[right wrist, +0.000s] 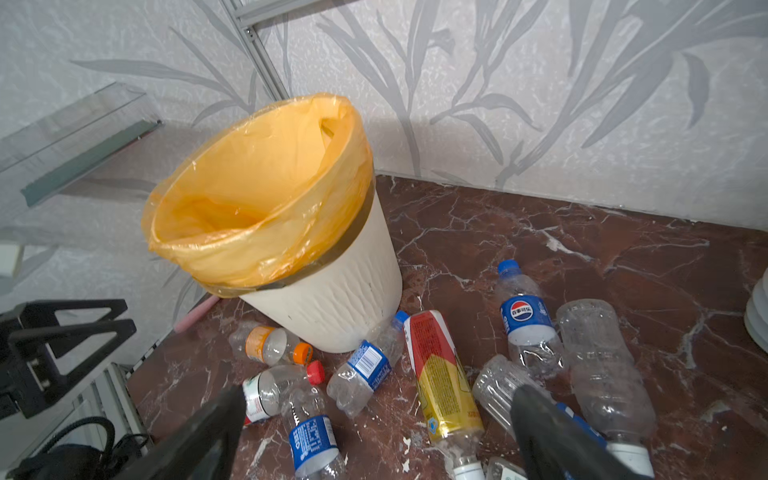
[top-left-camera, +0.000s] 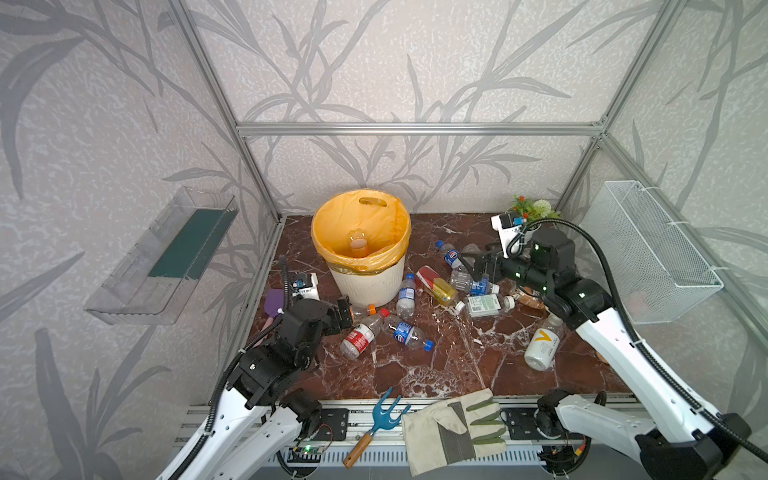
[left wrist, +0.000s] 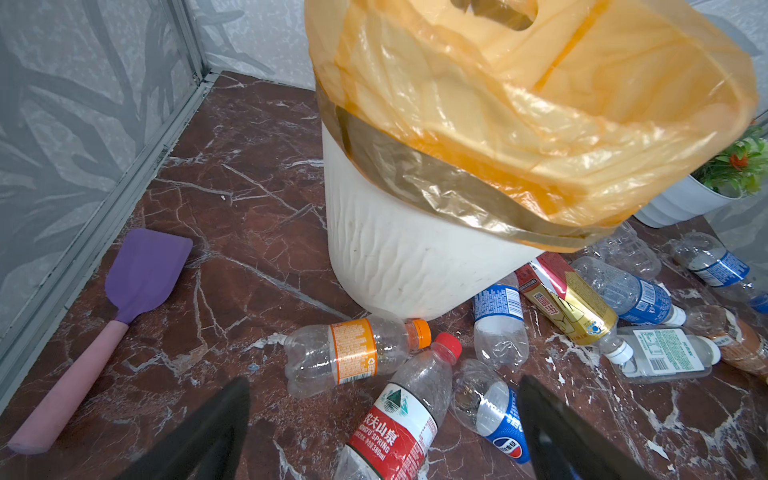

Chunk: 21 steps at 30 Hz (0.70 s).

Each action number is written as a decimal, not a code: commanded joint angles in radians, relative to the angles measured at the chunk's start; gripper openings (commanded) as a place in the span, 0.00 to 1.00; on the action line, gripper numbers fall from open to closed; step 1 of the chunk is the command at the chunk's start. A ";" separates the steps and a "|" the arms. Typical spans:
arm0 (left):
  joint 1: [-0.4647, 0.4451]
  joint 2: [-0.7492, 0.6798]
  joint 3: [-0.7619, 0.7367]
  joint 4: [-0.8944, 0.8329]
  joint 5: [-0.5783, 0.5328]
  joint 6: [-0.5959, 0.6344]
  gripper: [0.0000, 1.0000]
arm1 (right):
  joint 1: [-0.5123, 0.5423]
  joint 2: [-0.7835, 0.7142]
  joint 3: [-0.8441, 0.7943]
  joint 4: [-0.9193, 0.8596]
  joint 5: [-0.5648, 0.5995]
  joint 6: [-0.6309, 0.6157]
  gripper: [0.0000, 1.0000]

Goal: Throw the plastic bottles in the bin
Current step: 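Move the right gripper back toward the bottles while the left gripper reaches forward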

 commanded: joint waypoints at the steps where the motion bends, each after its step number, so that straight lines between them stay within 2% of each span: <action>1: -0.055 0.003 -0.020 0.007 -0.046 -0.048 0.99 | 0.001 -0.073 -0.063 -0.026 -0.023 -0.063 0.99; 7: -0.209 0.053 -0.019 0.013 -0.170 -0.052 0.99 | 0.001 -0.122 -0.148 -0.130 -0.017 -0.124 0.99; 12: -0.256 0.174 -0.004 -0.006 -0.097 -0.002 0.96 | 0.000 -0.162 -0.196 -0.151 0.015 -0.142 0.99; 17: -0.301 0.319 0.027 -0.016 0.027 0.143 0.92 | -0.020 -0.198 -0.234 -0.149 0.036 -0.158 0.99; 21: -0.326 0.462 0.102 -0.059 0.081 0.266 0.89 | -0.070 -0.200 -0.235 -0.157 0.015 -0.172 0.99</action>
